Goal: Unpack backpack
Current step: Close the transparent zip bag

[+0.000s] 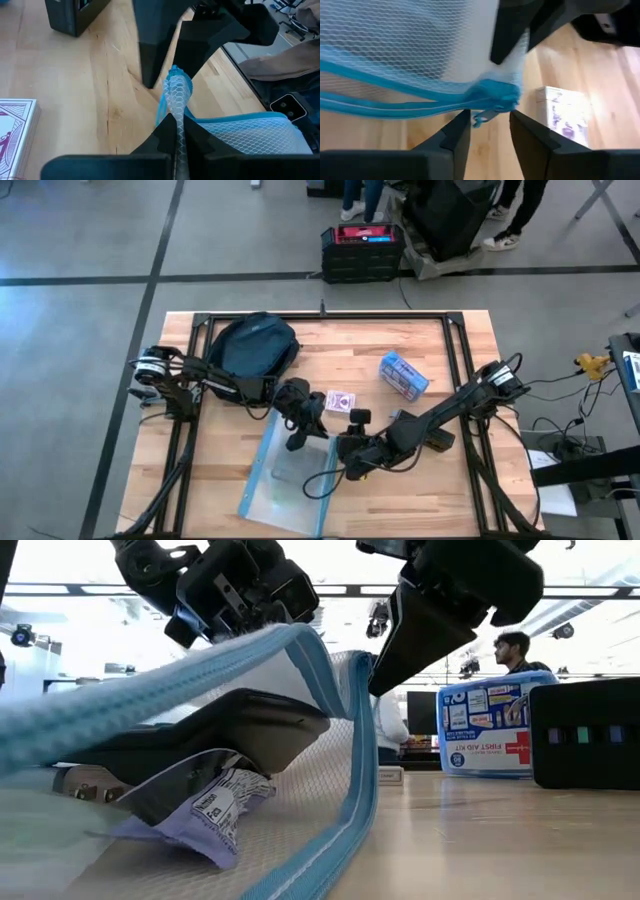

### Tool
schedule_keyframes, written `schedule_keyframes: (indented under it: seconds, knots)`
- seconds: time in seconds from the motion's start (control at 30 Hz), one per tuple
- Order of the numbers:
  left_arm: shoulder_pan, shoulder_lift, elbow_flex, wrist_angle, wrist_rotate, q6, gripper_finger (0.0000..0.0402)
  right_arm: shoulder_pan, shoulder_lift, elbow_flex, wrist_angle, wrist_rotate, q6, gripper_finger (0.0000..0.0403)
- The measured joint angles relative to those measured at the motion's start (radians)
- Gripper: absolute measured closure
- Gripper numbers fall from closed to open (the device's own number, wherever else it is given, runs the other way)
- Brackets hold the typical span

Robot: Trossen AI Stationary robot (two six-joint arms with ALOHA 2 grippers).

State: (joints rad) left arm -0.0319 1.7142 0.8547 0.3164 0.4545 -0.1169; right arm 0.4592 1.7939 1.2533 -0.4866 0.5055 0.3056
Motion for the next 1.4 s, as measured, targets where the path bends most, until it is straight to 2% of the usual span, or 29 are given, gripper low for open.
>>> schedule_keyframes:
  seconds: [0.1,0.17,0.6,0.73,0.97,1.1,1.33,1.4]
  knots:
    - [0.000,-0.005,0.000,0.000,0.000,0.000,0.0402,-0.001,0.000,0.000,0.004,-0.009,0.021,0.0372]
    - [0.000,-0.011,0.000,-0.001,0.000,0.002,0.0402,-0.001,0.000,0.000,0.009,-0.008,0.022,0.0393]
    - [0.000,-0.058,0.000,-0.014,-0.002,0.025,0.0401,0.011,0.065,-0.014,0.046,-0.024,0.057,0.0402]
    - [-0.003,-0.059,0.000,-0.029,-0.003,0.025,0.0401,0.025,0.064,-0.015,0.042,0.046,0.043,0.0403]
    - [-0.013,-0.061,0.000,-0.044,-0.003,0.023,0.0401,0.034,0.005,-0.014,0.024,0.093,0.022,0.0403]
    - [-0.013,-0.061,0.000,-0.043,-0.003,0.025,0.0401,0.034,0.005,-0.019,0.026,0.097,0.038,0.0384]
    - [-0.013,-0.061,0.000,-0.040,-0.003,0.026,0.0401,0.029,0.008,-0.028,0.089,0.098,0.024,0.0290]
    - [-0.013,-0.061,0.000,-0.040,-0.003,0.026,0.0401,0.023,0.008,-0.028,0.091,0.097,0.024,0.0276]
